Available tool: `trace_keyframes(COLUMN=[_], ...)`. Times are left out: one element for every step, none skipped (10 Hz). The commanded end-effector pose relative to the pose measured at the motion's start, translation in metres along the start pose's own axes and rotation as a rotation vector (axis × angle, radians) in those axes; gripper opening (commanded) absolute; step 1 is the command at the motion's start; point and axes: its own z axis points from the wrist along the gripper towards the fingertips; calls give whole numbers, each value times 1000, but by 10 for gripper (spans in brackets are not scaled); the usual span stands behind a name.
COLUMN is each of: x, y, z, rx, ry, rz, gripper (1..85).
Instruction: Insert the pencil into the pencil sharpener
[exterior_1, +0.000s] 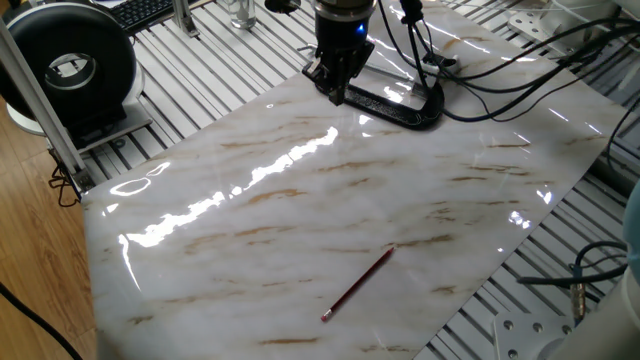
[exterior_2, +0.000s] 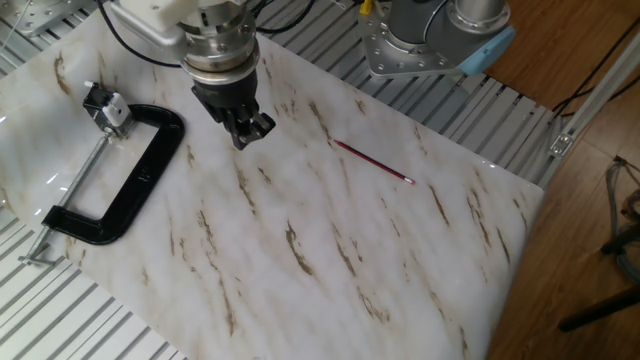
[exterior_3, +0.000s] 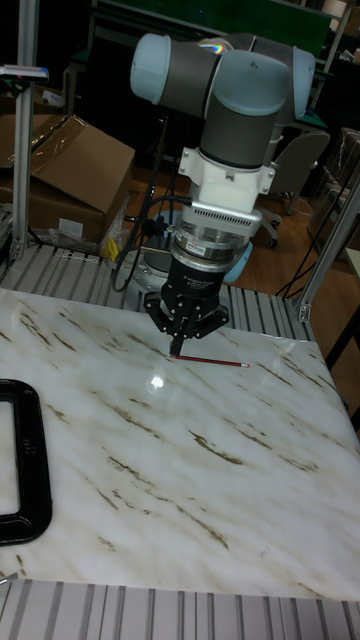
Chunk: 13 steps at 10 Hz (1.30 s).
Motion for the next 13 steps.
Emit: trace_keyframes(x=[1, 2, 2, 2, 2, -1, -3, -8, -12, -12, -10, -9, -7], y=[5, 6, 6, 5, 3, 4, 0, 1, 4, 8, 7, 7, 5], z=[2, 2, 2, 2, 2, 2, 2, 2, 2, 1, 2, 2, 2], rx=[-26, -33, -35, -33, -24, -28, -14, -18, -31, -46, -42, -41, -33], ry=[-11, -11, -12, -12, -12, -25, -33, -51, -67, -67, -58, -53, -49], rz=[12, 11, 8, 5, 3, 18, 26, 34, 37, 28, 19, 14, 9], gripper=[10, 10, 10, 10, 10, 10, 10, 10, 10, 10, 10, 10, 10])
